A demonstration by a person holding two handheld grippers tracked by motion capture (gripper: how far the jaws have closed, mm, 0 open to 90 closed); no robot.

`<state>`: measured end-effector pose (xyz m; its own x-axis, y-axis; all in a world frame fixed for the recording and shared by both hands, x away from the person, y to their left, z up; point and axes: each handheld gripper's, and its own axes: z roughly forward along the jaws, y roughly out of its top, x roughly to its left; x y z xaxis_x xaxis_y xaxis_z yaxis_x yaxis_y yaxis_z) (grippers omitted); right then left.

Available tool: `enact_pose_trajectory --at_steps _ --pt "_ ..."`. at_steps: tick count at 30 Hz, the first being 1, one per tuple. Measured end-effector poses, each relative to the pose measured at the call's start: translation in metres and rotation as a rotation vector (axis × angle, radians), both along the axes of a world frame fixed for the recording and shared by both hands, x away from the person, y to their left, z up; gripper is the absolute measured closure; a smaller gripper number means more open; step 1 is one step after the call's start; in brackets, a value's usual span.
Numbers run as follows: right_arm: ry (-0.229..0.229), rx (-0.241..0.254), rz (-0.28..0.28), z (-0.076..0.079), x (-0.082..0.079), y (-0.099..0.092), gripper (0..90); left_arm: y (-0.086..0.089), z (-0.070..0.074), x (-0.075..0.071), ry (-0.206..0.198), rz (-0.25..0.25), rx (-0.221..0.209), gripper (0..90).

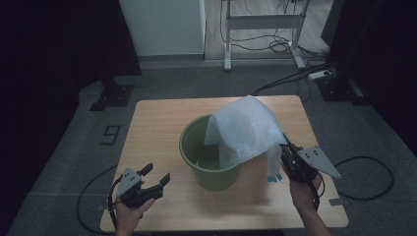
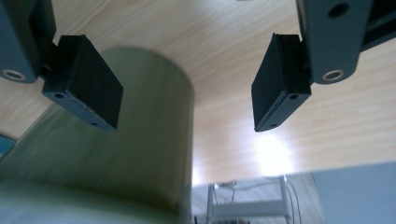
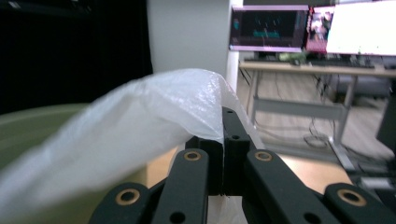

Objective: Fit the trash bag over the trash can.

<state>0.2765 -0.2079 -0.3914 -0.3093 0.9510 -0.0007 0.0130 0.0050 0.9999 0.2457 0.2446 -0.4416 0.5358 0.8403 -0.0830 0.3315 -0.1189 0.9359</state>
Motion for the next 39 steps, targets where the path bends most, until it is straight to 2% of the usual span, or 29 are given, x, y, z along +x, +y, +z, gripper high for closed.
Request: enact_pose_trajectory --at_steps 3,5,6,7,8,10,16,18,23,25,31,35,39 --pt "-0.037 0.000 0.039 0.020 -0.001 0.009 88.4 -0.006 0.013 -0.003 -0.029 -0.002 -0.017 24.8" --pt "-0.058 -0.015 0.089 0.035 -0.002 0.023 88.4 -0.011 0.019 -0.004 -0.042 -0.005 -0.012 24.5" --pt "-0.058 -0.015 0.089 0.035 -0.002 0.023 88.4 -0.014 0.023 -0.005 -0.050 -0.008 -0.009 24.5" --pt "-0.068 -0.030 0.125 0.041 -0.003 0.033 88.3 -0.017 0.027 -0.005 -0.058 -0.012 -0.006 24.2" --pt "-0.068 -0.030 0.125 0.041 -0.003 0.033 88.3 -0.020 0.030 -0.006 -0.066 -0.016 -0.005 24.2" --pt "-0.065 -0.045 0.167 0.045 -0.004 0.046 88.3 -0.026 0.037 -0.007 -0.078 -0.028 -0.001 23.8" --pt "-0.034 -0.103 0.244 0.039 -0.001 0.078 88.3 -0.039 0.046 -0.005 -0.091 -0.051 0.004 23.5" --pt "-0.014 -0.105 0.268 0.036 0.002 0.089 88.3 -0.044 0.048 -0.005 -0.097 -0.059 0.009 23.2" --pt "0.013 -0.093 0.293 0.033 0.005 0.098 88.3 -0.050 0.052 -0.004 -0.106 -0.057 0.002 22.3" --pt "0.033 -0.097 0.310 0.030 0.005 0.106 88.2 -0.052 0.053 -0.003 -0.110 -0.049 -0.010 21.8" --pt "0.049 -0.113 0.332 0.026 0.006 0.117 88.2 -0.056 0.056 -0.004 -0.137 0.001 -0.052 21.6" --pt "0.059 -0.109 0.339 0.026 0.008 0.121 88.2 -0.059 0.056 -0.004 -0.143 0.046 -0.040 21.5" --pt "0.071 -0.121 0.344 0.029 0.010 0.131 88.2 -0.067 0.058 -0.005 -0.151 0.047 -0.055 21.1"
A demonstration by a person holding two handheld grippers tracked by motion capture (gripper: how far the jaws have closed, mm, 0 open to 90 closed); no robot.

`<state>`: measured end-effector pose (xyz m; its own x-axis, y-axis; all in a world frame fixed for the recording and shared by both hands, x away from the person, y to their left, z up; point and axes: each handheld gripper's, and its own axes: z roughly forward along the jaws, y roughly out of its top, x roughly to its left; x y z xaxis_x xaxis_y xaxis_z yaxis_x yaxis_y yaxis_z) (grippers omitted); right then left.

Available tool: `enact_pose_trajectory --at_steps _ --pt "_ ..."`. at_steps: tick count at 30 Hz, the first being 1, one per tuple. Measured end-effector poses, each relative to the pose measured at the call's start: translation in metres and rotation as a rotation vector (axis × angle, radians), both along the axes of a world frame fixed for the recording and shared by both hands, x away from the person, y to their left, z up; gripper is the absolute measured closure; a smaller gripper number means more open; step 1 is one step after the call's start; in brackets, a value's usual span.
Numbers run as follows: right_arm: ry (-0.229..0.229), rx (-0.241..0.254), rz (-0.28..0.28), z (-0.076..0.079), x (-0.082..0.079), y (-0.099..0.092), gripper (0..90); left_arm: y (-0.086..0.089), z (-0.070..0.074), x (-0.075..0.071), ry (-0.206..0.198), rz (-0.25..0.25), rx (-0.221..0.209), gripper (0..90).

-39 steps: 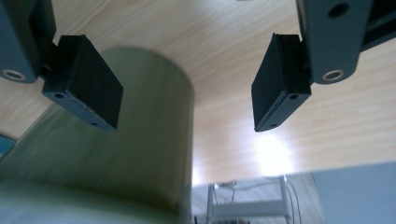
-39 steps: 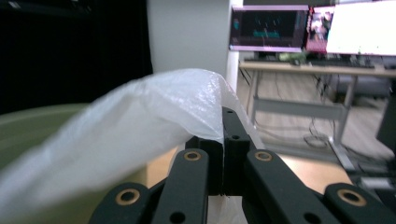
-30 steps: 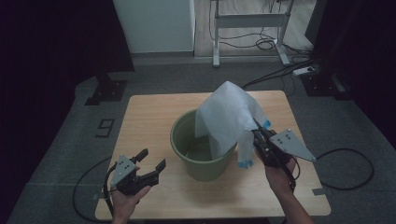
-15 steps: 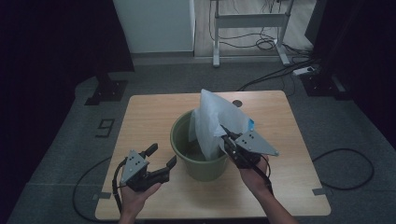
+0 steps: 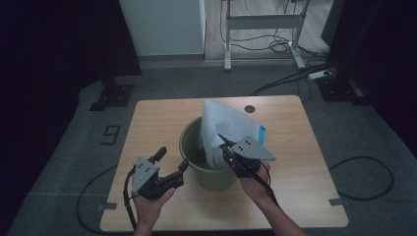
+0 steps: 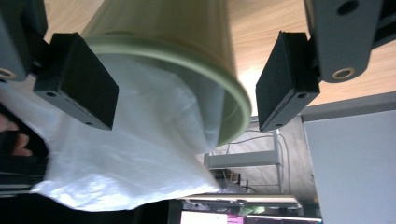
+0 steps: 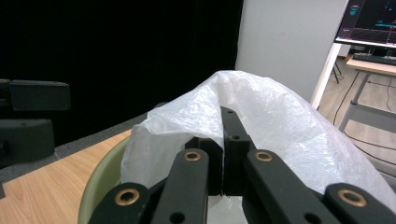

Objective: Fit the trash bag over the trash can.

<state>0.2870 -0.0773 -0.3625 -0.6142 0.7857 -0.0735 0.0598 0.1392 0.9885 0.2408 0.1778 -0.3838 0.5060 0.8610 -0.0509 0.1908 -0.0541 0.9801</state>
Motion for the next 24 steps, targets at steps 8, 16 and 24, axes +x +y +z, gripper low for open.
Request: enact_pose_trajectory --at_steps 8,16,24 --pt "0.025 -0.007 -0.005 0.004 0.000 0.009 87.9 -0.033 0.001 0.002 -0.003 -0.039 0.012 20.8" --pt "0.026 -0.010 0.015 0.004 -0.002 0.009 86.4 -0.057 -0.002 0.008 0.006 -0.053 0.056 29.7" --pt "0.027 0.003 0.055 0.001 -0.014 0.003 48.8 -0.055 -0.003 0.017 0.067 -0.113 0.028 80.9"
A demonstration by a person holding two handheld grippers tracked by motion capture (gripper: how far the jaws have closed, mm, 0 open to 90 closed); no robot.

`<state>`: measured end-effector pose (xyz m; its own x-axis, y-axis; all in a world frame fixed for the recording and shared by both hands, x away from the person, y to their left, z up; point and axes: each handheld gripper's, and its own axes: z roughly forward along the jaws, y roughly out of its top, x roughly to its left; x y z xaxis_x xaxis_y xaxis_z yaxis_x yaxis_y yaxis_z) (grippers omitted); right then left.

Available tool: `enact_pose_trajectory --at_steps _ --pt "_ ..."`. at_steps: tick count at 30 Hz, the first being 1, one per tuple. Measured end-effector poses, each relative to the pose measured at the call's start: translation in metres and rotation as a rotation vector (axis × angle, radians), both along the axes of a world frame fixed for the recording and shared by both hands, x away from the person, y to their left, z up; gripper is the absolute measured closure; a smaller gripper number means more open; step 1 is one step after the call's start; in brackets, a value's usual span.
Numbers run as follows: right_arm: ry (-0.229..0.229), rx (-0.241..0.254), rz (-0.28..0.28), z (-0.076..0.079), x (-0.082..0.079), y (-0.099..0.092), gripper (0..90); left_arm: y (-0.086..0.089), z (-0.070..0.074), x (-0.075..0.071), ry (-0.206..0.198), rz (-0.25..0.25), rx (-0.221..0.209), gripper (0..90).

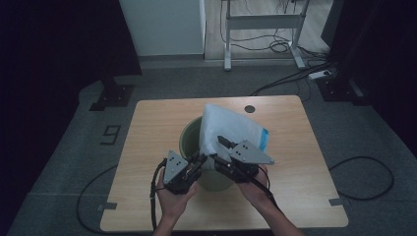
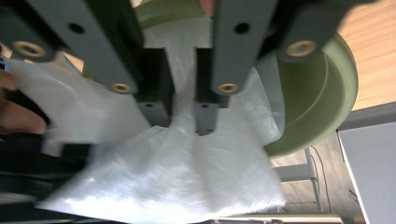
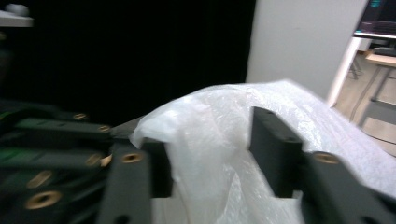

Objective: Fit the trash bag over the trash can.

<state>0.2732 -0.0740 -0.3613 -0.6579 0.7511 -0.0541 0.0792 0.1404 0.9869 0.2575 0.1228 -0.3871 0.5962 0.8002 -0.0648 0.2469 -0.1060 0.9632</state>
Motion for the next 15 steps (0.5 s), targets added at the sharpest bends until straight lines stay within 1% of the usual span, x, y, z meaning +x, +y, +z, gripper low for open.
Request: enact_pose_trajectory --at_steps 1,2,3,5,6,7,8,9,10,11,12,13,14,15 --pt "0.000 0.000 0.000 0.000 0.000 0.000 48.8 0.000 0.000 0.000 0.000 0.000 0.000 83.1" --pt "-0.004 -0.003 0.006 0.000 -0.003 -0.002 45.7 0.001 0.000 0.000 0.001 -0.003 -0.006 83.1" --pt "-0.009 -0.005 0.011 -0.001 -0.006 -0.005 43.3 0.003 0.000 0.001 -0.001 0.000 -0.015 85.2" --pt "-0.009 0.000 0.038 -0.002 -0.016 -0.013 39.2 0.005 -0.001 0.002 0.004 0.002 -0.028 88.6" --pt "-0.010 0.002 0.058 -0.004 -0.023 -0.020 36.5 0.007 -0.001 0.004 0.008 0.007 -0.036 89.5" --pt "-0.010 0.002 0.058 -0.004 -0.023 -0.020 36.5 0.007 -0.001 0.004 0.008 0.007 -0.036 89.7" --pt "-0.007 0.000 0.060 -0.008 -0.032 -0.028 34.0 0.007 -0.001 0.004 0.007 0.012 -0.040 89.8" --pt "-0.007 0.000 0.060 -0.008 -0.032 -0.028 34.0 0.007 -0.001 0.004 0.005 0.018 -0.043 89.8" --pt "0.001 0.015 0.049 -0.015 -0.042 -0.036 31.2 0.007 -0.001 0.004 0.004 0.025 -0.048 89.8" --pt "0.001 0.015 0.049 -0.015 -0.042 -0.036 31.2 0.007 -0.001 0.004 0.004 0.025 -0.048 89.8" --pt "0.001 0.034 0.023 -0.026 -0.053 -0.043 29.0 0.007 -0.001 0.003 0.007 0.025 -0.045 89.8" --pt "0.001 0.034 0.023 -0.026 -0.053 -0.043 29.0 0.007 -0.001 0.003 0.007 0.025 -0.045 89.8" --pt "0.000 0.056 -0.020 -0.038 -0.062 -0.051 27.2 0.005 -0.001 0.001 0.003 0.029 -0.036 89.8" --pt "0.004 0.074 -0.038 -0.045 -0.065 -0.055 26.4 0.005 -0.001 0.002 0.007 0.027 -0.037 89.8"
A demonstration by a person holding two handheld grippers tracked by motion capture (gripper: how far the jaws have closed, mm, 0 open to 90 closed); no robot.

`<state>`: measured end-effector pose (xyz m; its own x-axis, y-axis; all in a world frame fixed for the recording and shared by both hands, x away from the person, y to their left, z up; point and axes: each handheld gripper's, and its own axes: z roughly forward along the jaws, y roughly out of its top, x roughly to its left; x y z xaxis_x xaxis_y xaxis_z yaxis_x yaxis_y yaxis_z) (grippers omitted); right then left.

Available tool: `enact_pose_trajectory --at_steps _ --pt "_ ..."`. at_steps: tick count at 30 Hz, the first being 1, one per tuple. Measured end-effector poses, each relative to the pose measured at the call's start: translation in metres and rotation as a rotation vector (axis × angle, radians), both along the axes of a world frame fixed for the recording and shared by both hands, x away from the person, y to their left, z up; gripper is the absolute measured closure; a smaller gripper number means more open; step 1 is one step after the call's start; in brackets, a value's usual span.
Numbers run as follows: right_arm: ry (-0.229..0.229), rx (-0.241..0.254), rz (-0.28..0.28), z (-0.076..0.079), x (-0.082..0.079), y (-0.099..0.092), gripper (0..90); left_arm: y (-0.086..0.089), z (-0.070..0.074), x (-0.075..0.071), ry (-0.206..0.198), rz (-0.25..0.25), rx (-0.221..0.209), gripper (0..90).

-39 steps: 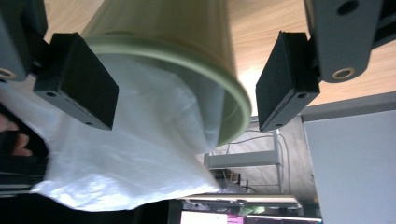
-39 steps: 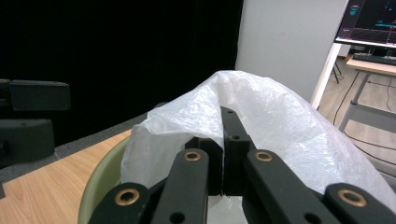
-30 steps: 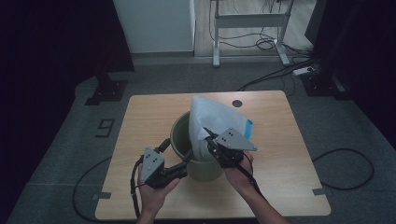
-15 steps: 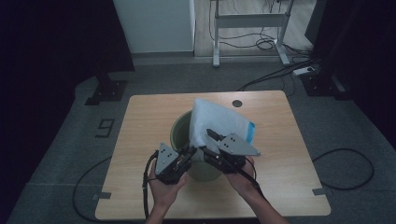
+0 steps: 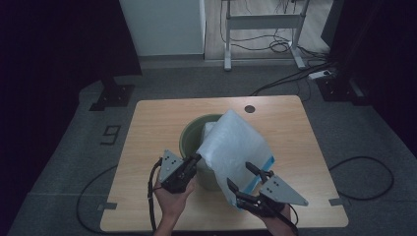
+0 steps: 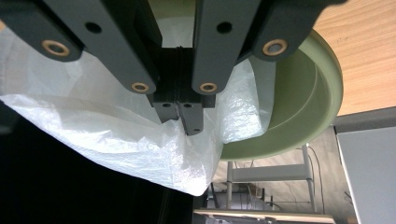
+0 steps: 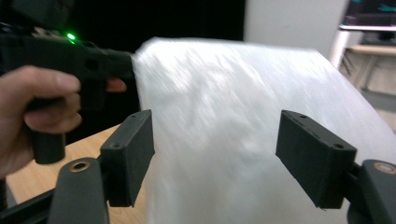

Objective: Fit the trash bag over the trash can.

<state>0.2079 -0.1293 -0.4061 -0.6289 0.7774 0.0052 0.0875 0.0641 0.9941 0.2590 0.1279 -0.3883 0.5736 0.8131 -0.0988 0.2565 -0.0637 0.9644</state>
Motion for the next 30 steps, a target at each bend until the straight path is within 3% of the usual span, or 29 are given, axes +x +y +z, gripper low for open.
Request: enact_pose_trajectory --at_steps 4,5,10,16,22,27,30 --pt "0.027 0.041 -0.046 -0.018 -0.009 -0.006 22.6 -0.002 0.000 0.000 0.004 -0.002 0.002 89.7" --pt "0.032 0.045 -0.077 -0.031 -0.015 -0.005 19.9 -0.004 0.000 0.001 0.005 -0.003 0.005 89.6" --pt "0.040 0.050 -0.109 -0.042 -0.017 0.003 17.1 -0.005 0.000 0.001 0.006 -0.002 0.008 89.5" --pt "0.036 0.007 -0.136 -0.051 -0.017 0.023 13.8 -0.002 -0.002 0.004 0.021 -0.001 -0.001 89.3" --pt "0.053 -0.033 -0.206 -0.062 -0.011 0.043 13.2 -0.003 -0.002 0.004 0.023 -0.005 -0.002 89.3" --pt "0.055 -0.055 -0.281 -0.068 -0.006 0.046 24.1 -0.003 -0.002 0.004 0.024 -0.015 -0.001 89.2" --pt "0.060 -0.050 -0.289 -0.070 -0.002 0.043 39.9 -0.002 -0.003 0.003 0.026 -0.022 0.000 89.0"
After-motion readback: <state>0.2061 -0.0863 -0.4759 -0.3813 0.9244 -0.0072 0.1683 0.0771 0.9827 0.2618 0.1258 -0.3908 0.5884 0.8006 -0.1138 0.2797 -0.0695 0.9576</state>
